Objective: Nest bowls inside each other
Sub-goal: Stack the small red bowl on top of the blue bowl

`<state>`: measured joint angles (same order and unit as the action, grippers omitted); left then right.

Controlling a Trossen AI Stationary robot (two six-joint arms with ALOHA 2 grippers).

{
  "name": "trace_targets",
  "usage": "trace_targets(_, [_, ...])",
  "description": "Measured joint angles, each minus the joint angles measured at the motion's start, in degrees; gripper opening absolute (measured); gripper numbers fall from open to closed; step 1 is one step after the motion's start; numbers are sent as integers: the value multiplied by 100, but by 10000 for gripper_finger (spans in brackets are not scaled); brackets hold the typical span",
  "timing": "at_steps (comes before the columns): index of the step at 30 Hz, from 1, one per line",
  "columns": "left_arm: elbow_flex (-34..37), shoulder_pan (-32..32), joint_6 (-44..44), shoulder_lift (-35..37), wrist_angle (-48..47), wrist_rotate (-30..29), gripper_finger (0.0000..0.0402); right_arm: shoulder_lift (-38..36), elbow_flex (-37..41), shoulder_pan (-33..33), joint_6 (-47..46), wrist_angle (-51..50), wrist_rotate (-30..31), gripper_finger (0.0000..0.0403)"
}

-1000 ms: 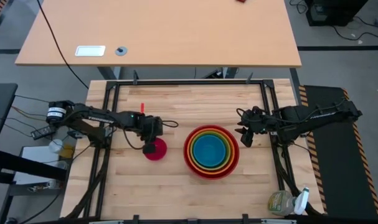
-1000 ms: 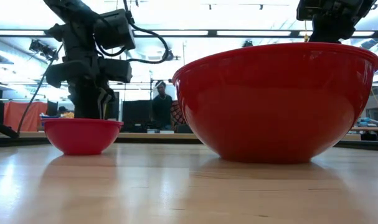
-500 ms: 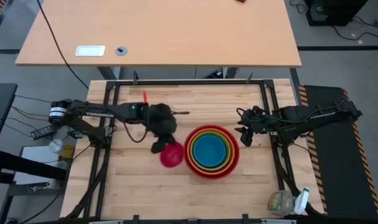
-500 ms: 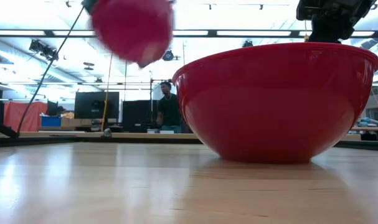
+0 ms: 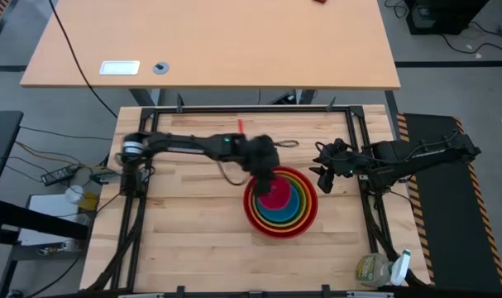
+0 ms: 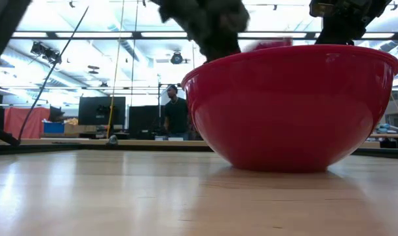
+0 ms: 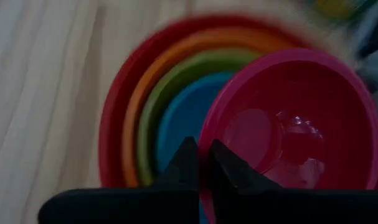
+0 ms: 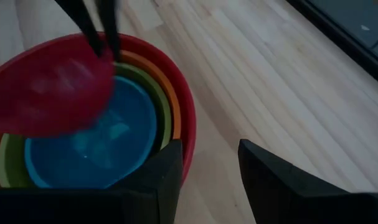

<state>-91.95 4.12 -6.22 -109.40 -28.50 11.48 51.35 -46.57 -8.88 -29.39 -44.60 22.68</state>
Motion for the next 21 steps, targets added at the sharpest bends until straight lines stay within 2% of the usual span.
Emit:
trace_targets(3, [-796, -123, 348, -655, -952, -628, 17, 0, 0, 0, 0, -1, -2, 165])
trace_targets(6, [-1389, -358, 716, -1124, -1498, -1271, 20, 0, 0, 0, 11, -1, -2, 165])
trace_targets(12, [-1812, -738, 1284, -1448, -1743, -1476, 32, 0, 0, 0, 44, -2, 0, 165])
trace_targets(14, [-1813, -797, 1291, -1462, -1765, -1495, 56, 0, 0, 0, 48, -3, 17, 165])
trace_targets(21, [-1813, -825, 1335, -1437, -1576, -1528, 185, 0, 0, 0, 58, 30, 37, 165])
